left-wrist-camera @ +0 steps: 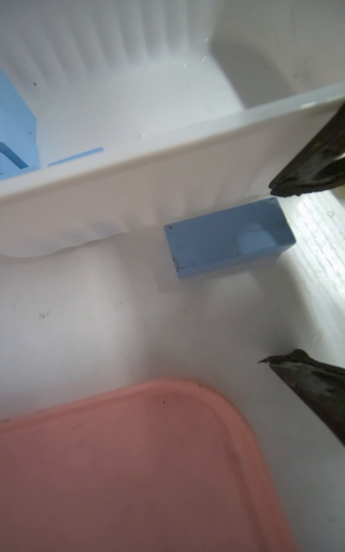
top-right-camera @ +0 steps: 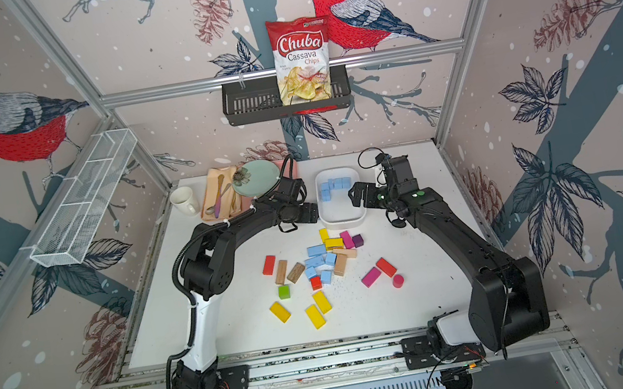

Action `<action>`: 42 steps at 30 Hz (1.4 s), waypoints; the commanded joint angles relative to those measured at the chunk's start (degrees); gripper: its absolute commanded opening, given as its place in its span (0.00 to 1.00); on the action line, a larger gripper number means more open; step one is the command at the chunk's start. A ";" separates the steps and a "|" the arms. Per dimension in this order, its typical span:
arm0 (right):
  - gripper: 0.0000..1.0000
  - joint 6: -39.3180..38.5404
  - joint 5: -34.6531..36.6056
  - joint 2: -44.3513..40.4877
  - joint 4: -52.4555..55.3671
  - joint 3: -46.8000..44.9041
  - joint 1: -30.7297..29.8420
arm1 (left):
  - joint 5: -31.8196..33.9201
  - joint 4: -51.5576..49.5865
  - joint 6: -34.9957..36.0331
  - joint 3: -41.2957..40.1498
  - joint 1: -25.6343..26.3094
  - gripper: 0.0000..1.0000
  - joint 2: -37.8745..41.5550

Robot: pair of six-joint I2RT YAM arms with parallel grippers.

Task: Pick out the blue building blocks
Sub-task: Pick up the building block from the center of the board.

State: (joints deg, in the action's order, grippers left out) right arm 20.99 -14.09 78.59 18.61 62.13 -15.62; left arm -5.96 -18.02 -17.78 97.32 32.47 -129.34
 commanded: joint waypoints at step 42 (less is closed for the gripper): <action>1.00 0.46 -1.12 1.42 -2.79 -1.46 -0.01 | 3.11 -0.49 -3.78 2.39 2.30 0.20 -3.37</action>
State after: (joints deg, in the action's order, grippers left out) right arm 21.19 -14.92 79.88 16.71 60.77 -15.62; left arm 1.43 -15.68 -19.70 101.41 34.76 -133.73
